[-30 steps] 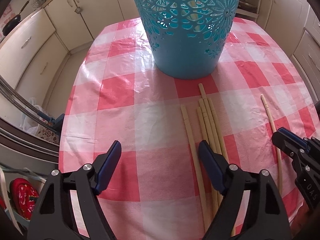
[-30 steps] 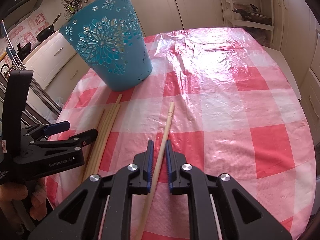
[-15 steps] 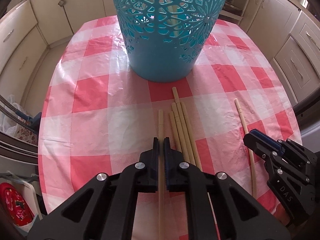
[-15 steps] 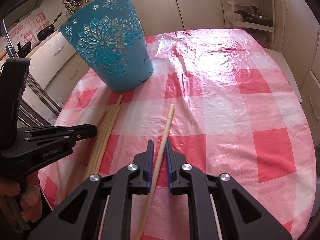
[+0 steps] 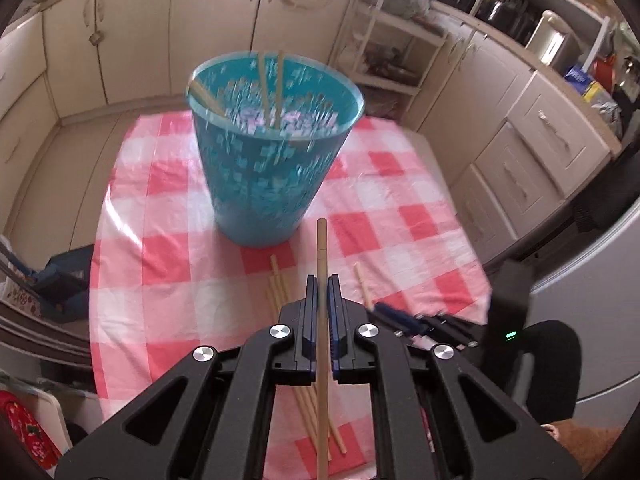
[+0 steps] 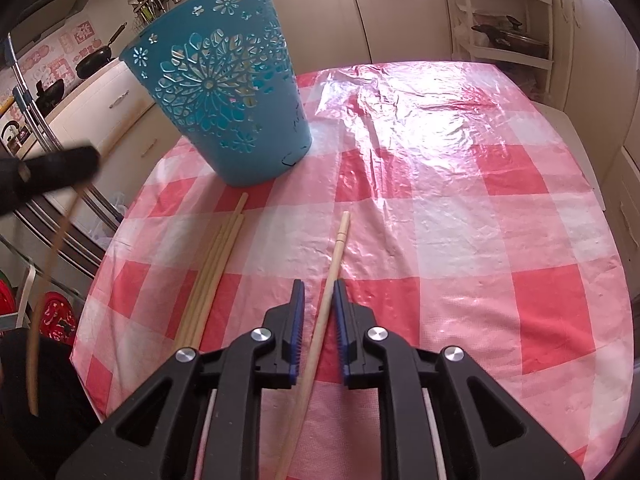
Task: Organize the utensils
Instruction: 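Grasp one chopstick with the left gripper and lift it, then carry the chopstick over the blue basket and open the left gripper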
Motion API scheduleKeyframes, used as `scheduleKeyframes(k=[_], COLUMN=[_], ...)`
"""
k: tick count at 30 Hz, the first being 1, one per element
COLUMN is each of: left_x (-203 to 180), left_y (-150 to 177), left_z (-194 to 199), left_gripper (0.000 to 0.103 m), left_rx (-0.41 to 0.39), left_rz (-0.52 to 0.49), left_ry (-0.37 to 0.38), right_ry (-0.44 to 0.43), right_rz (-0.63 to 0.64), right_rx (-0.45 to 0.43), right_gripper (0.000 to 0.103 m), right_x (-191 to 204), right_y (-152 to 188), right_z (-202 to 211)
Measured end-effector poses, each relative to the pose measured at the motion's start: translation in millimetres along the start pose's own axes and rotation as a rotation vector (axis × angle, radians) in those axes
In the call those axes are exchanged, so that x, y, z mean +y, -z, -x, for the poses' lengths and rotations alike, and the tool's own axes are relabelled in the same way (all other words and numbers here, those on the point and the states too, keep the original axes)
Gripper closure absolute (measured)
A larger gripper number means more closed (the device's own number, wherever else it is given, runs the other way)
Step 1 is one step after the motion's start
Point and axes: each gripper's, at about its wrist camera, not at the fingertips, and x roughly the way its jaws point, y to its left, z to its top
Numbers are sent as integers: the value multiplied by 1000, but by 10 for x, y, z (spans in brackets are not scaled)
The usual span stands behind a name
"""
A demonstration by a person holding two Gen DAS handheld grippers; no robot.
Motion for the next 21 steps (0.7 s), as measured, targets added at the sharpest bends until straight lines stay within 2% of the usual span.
scheduleKeyframes(k=[3,5,8,12,15,18,21], left_x=[-106,-169,-227,-185,-148,-50,83], left_y=[-357,-568,-903,-1288,-1488,-1620,-1638], left_z=[377,540,605,631,556,353,45], left_gripper=[98,98,98,98,98,98,98], left_rx=[-136,-219,-317,-457,-561,-620,-619], left_rz=[-34,-54,-54,4,23,49,80], left_ry=[24,11,-26,-51,-95,-160,-211], right_ry=[-5,-9,-16,-19,-22,-26,-29], right_rz=[-2,-3,-7,-10,-9,-8,-9], right_rx=[1,1,2,2,3,3,3], right_gripper=[84,83,83,83,83,82,82], right_x=[5,3,-11,-22,-27,-20,-22], right_y=[-8,-11,-13,-14,-19,-26,-28], right_z=[-7,-10,-12,-9,-13,-21,-26])
